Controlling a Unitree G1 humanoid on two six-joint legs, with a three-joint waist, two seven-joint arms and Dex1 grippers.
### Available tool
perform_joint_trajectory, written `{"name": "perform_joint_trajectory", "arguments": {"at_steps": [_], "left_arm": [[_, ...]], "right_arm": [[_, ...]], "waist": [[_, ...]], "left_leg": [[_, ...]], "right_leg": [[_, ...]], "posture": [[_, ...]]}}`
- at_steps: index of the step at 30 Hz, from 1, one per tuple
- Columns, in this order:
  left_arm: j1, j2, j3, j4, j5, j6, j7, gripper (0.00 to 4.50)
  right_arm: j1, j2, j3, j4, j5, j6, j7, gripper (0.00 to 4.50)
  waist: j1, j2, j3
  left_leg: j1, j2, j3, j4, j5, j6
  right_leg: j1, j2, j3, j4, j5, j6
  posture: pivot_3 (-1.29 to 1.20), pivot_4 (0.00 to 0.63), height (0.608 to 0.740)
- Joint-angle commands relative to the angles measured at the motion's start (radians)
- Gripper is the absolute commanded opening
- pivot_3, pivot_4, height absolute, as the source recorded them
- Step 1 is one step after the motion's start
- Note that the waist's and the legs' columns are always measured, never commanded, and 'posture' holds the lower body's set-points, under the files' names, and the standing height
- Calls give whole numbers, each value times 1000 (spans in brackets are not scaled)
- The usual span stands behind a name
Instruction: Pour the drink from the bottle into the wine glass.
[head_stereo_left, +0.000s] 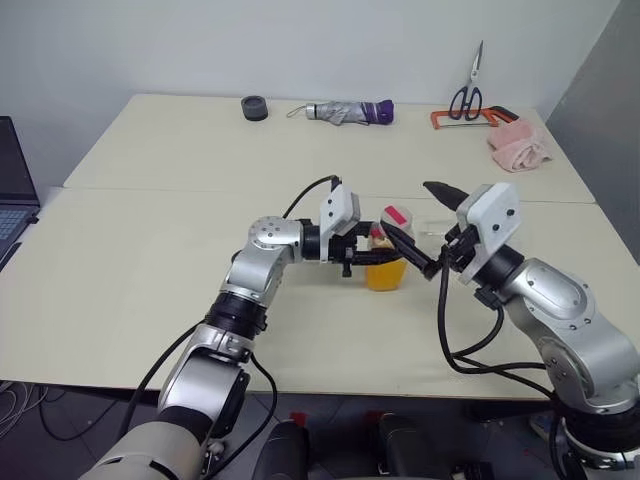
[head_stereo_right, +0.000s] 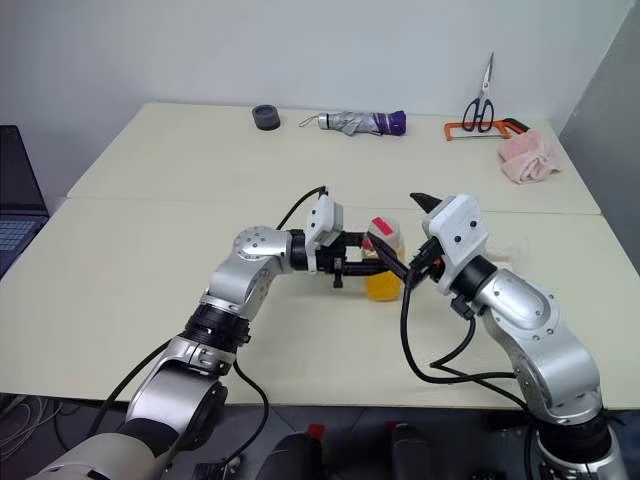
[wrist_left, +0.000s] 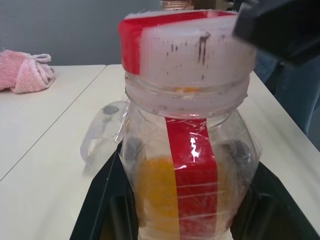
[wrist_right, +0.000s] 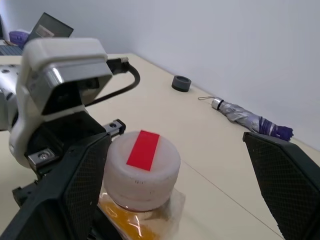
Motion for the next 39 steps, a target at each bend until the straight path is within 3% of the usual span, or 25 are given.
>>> {"name": "perform_joint_trajectory", "arguments": {"at_steps": [1,39], "left_arm": [[-33,-4,15,-14,-14,-26,-8,1742],[-25,9,10,-19,-4,-40,-18,1741]], "right_arm": [[7,-3,-6,-7,-26,-38,14,4500],[43,-1,-102,-69,27,37,10,4500]], "waist": [[0,0,0],[0,0,0]], "left_leg": [[0,0,0,0,0,0],[0,0,0,0,0,0]], "right_leg": [[0,0,0,0,0,0],[0,0,0,0,0,0]], "posture": [[0,150,740],[0,150,740]]}}
